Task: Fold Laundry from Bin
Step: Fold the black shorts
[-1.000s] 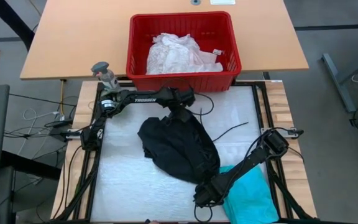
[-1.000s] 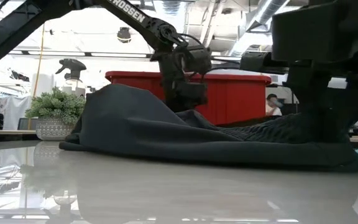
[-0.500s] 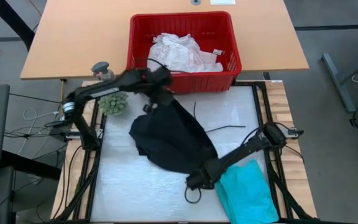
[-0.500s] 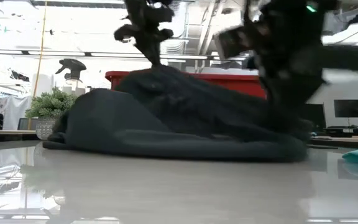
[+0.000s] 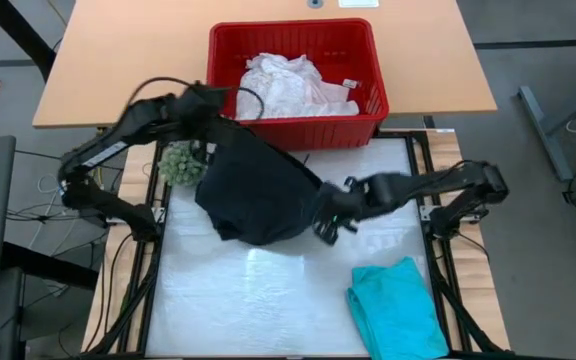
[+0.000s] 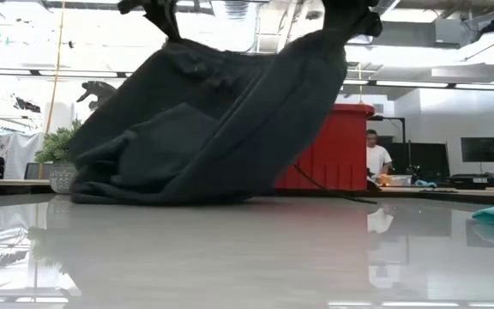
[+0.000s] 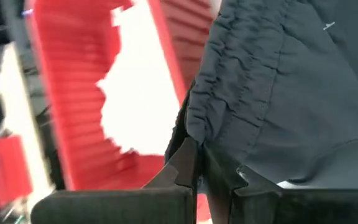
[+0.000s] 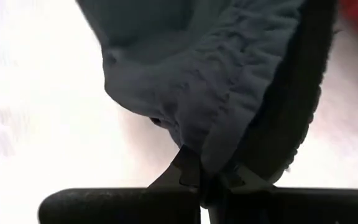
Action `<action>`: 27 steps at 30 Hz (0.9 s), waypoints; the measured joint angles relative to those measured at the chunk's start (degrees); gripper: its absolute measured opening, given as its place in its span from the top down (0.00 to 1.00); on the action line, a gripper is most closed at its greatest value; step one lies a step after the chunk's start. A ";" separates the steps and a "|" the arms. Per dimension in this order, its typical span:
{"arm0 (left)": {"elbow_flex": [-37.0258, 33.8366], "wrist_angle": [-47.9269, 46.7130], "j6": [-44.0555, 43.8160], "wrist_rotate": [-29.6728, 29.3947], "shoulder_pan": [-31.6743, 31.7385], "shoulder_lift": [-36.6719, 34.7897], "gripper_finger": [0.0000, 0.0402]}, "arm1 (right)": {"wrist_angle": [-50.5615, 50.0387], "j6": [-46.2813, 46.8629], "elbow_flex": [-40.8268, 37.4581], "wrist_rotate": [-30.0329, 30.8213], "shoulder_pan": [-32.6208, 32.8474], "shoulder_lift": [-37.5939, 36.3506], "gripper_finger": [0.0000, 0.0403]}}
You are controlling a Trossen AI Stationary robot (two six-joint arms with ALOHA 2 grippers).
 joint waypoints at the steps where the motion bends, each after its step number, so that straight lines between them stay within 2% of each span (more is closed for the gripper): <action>1: 0.00 0.12 -0.93 -1.65 -0.11 -1.00 1.00 | -0.12 -0.70 0.00 0.09 -1.31 -1.14 0.94; 8: 0.00 0.55 -10.18 -15.51 -1.96 -6.50 1.00 | -5.82 -4.24 0.00 4.31 -10.10 -8.55 0.93; 14: 0.00 1.83 -13.60 -16.82 -4.77 -7.90 1.00 | -8.14 -8.15 0.98 9.55 -15.17 -15.63 0.94; 16: 0.00 5.04 -11.32 -18.64 -5.74 -7.85 1.00 | -8.03 -10.80 2.84 12.64 -15.81 -17.18 0.94; 19: 0.00 12.23 -3.17 -22.95 -6.85 -7.54 1.00 | -6.74 -16.04 6.74 16.51 -17.13 -18.07 0.94; 23: 0.00 24.03 8.30 -28.51 -8.67 -7.45 1.00 | -4.13 -23.59 12.29 17.04 -18.00 -17.37 0.94; 27: 0.00 33.44 14.11 -33.22 -11.67 -7.48 1.00 | -4.63 -29.80 17.41 18.10 -18.06 -15.30 0.94</action>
